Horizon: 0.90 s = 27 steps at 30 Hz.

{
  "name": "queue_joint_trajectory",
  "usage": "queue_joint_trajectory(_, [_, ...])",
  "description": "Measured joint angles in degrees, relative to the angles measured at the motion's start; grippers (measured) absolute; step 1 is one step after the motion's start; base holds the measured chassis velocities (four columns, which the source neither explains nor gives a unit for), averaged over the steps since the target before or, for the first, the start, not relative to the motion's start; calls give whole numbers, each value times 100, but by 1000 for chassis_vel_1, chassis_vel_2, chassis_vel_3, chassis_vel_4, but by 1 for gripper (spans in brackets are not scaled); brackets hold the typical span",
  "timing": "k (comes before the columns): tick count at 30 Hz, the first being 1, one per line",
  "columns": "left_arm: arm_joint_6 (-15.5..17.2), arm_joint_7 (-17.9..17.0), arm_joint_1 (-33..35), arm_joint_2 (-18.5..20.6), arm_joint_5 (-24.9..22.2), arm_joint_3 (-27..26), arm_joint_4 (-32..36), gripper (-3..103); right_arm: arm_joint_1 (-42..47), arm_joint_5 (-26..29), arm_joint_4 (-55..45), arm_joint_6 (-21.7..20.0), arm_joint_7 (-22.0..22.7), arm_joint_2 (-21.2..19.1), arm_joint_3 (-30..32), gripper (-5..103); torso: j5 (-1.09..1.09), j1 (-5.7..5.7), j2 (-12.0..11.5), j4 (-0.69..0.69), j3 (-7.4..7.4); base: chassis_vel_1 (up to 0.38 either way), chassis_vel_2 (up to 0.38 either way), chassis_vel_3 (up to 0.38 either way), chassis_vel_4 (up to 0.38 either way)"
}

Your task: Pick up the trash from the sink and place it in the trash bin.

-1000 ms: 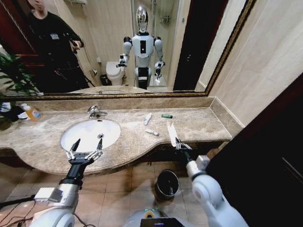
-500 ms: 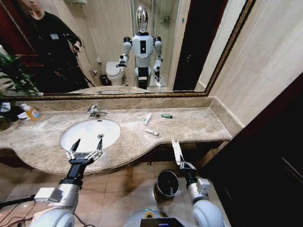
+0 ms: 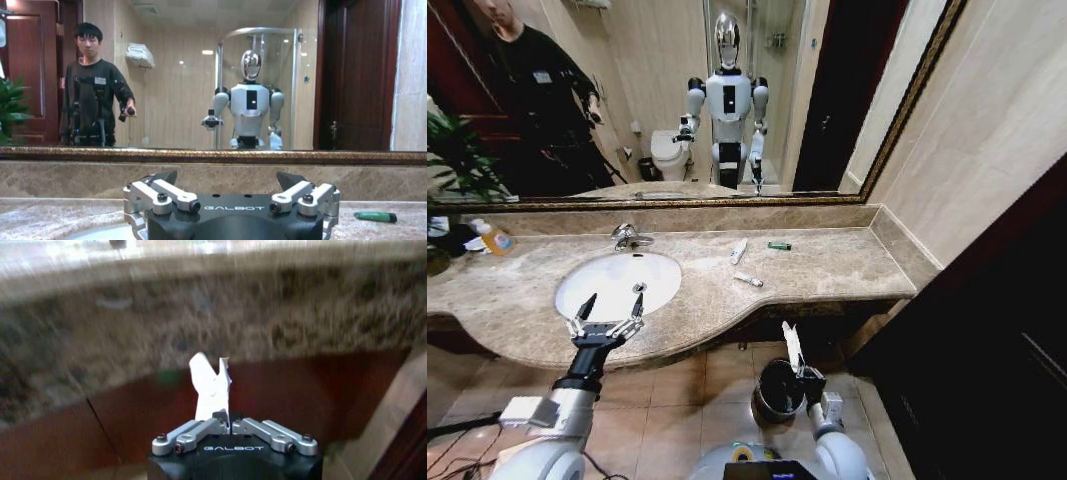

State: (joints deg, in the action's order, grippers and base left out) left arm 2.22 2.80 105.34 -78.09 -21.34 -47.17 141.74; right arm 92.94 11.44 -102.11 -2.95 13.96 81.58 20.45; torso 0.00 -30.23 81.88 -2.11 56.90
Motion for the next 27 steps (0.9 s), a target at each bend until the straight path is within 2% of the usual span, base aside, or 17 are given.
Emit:
queue_joint_trajectory(12, [0, 0, 0, 0, 0, 0, 0, 100, -473, 182, 1284, 355, 8, 134, -45, 0, 0, 0, 0, 0, 0, 0, 0, 0, 0])
queue_joint_trajectory(27, [0, 0, 0, 0, 0, 0, 0, 100, -829, 14, 2030, 532, 75, 291, -127, 0, 0, 0, 0, 0, 0, 0, 0, 0, 0])
